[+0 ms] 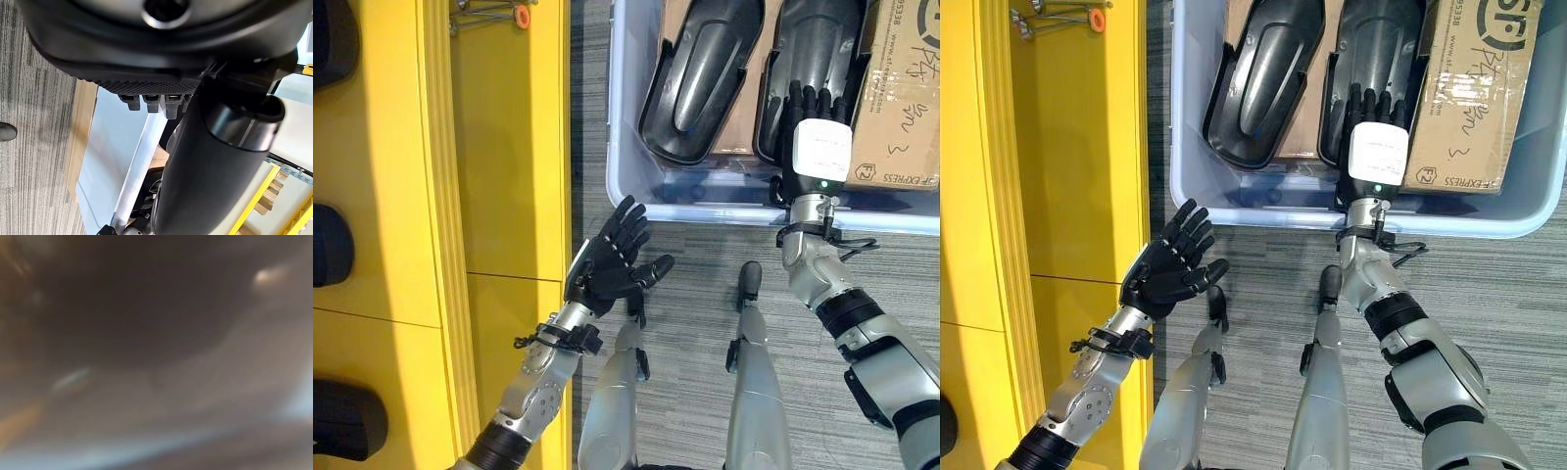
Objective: Move parts from the plastic box to the shelf.
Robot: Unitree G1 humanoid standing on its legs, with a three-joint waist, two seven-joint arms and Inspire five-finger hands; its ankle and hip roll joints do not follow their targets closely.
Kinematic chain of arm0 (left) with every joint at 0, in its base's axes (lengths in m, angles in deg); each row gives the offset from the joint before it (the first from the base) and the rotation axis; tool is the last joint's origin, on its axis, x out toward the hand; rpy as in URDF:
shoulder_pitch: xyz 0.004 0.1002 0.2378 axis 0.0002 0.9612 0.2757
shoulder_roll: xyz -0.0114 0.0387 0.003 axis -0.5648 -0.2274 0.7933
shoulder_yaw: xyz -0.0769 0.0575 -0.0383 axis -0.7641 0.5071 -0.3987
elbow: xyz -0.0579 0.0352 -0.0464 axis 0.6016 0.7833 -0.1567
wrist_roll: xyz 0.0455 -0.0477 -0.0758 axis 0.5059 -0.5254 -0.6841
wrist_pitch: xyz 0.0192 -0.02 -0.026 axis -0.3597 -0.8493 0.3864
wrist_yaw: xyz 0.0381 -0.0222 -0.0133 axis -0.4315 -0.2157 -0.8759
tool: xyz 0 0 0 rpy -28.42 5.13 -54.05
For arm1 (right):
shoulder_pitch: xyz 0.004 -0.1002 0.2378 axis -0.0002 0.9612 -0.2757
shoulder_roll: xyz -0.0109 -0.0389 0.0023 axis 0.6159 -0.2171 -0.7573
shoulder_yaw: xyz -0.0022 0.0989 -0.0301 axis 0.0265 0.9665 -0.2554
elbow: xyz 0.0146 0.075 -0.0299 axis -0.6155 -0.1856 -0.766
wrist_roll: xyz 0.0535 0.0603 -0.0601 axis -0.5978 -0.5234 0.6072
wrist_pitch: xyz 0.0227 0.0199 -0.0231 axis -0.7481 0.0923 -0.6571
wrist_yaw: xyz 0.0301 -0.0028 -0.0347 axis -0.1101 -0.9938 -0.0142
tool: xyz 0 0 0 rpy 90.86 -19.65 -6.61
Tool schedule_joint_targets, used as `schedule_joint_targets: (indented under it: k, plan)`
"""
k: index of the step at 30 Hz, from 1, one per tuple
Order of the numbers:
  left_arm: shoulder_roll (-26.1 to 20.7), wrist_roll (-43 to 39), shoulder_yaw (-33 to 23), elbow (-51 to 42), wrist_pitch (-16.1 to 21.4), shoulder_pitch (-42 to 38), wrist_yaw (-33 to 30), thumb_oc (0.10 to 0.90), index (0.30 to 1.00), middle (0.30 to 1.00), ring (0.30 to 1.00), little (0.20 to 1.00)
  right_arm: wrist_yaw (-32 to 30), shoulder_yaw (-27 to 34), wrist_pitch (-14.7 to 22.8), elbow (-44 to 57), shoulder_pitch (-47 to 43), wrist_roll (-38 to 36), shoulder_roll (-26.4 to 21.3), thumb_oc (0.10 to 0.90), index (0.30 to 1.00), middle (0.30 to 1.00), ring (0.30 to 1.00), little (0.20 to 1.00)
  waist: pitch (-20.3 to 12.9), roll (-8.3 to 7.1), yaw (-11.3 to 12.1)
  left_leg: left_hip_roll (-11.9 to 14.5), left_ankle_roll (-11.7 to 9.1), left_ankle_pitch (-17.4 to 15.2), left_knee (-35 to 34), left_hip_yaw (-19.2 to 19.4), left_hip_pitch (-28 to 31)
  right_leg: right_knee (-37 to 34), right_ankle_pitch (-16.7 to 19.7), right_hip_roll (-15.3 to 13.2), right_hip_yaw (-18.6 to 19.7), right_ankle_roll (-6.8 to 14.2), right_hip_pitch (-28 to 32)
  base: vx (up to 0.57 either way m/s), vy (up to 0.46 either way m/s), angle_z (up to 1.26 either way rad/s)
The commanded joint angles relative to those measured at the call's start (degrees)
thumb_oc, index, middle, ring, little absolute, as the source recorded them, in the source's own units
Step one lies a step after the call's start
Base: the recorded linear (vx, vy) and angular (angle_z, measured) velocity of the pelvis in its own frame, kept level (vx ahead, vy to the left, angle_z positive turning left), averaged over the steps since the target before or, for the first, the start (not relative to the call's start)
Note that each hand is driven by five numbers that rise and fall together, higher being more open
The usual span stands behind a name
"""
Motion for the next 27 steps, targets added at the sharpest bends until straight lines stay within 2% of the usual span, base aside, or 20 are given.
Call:
schedule_joint_targets:
  k: [1,16,17,18,19,27]
  plan:
    - [-0.3,0.9,-0.8,-4.8,2.4,-2.0,2.3,0.900,1.000,1.000,1.000,1.000,-1.0,-1.9,0.1,-4.9,2.5,-2.9,-1.3,0.900,1.000,1.000,1.000,1.000,-0.2,2.35,0.4,0.3,1.9,-0.5,1.7,0.3,-3.2,7.3,-11.2,-0.9,-6.0,-1.5,0.3,0.00,0.000,0.00]
    - [-0.3,0.9,-0.4,-4.2,2.3,-2.8,2.2,0.900,1.000,1.000,1.000,1.000,1.8,-2.6,0.9,-8.0,0.8,-3.4,-0.6,0.900,1.000,1.000,1.000,1.000,-0.2,2.57,0.9,0.1,1.9,-0.6,1.8,0.1,-3.3,7.4,-11.2,-1.1,-6.4,-1.4,0.4,0.00,0.000,0.00]
    - [-0.2,0.9,-0.4,-4.2,2.2,-2.8,2.2,0.900,1.000,1.000,1.000,1.000,2.4,-2.8,0.7,-8.2,0.8,-3.0,-0.5,0.637,0.632,0.632,0.632,0.632,-0.2,2.52,0.9,0.1,2.0,-0.6,2.0,0.0,-3.4,7.5,-11.2,-1.1,-6.5,-1.5,0.3,0.00,0.000,0.00]
    - [-0.1,1.0,-0.5,-4.1,2.2,-2.7,2.3,0.900,1.000,1.000,1.000,1.000,2.6,-2.9,0.8,-8.4,0.8,-3.2,-0.5,0.441,0.358,0.358,0.358,0.358,-0.2,2.50,0.9,0.1,2.0,-0.6,2.0,0.0,-3.3,7.6,-11.3,-1.1,-6.5,-1.5,0.3,0.00,0.000,0.00]
    - [-0.2,1.2,-0.5,-4.1,2.1,-2.8,2.4,0.900,1.000,1.000,1.000,1.000,2.8,-3.1,1.2,-8.9,0.6,-3.6,-0.5,0.400,0.300,0.300,0.300,0.300,-0.2,2.48,1.0,0.0,2.0,-0.7,2.0,-0.1,-3.4,7.6,-11.3,-1.0,-6.5,-1.5,0.3,0.00,0.000,0.00]
    - [-0.7,1.7,-0.6,-4.0,2.7,-3.0,2.5,0.900,1.000,1.000,1.000,1.000,4.4,-4.6,2.0,-9.8,0.1,-1.4,-0.9,0.400,0.300,0.300,0.300,0.300,-0.2,2.50,1.3,-0.1,2.0,-0.6,2.1,-0.2,-3.2,7.6,-11.2,-1.2,-6.9,-1.3,0.6,0.00,0.000,0.00]
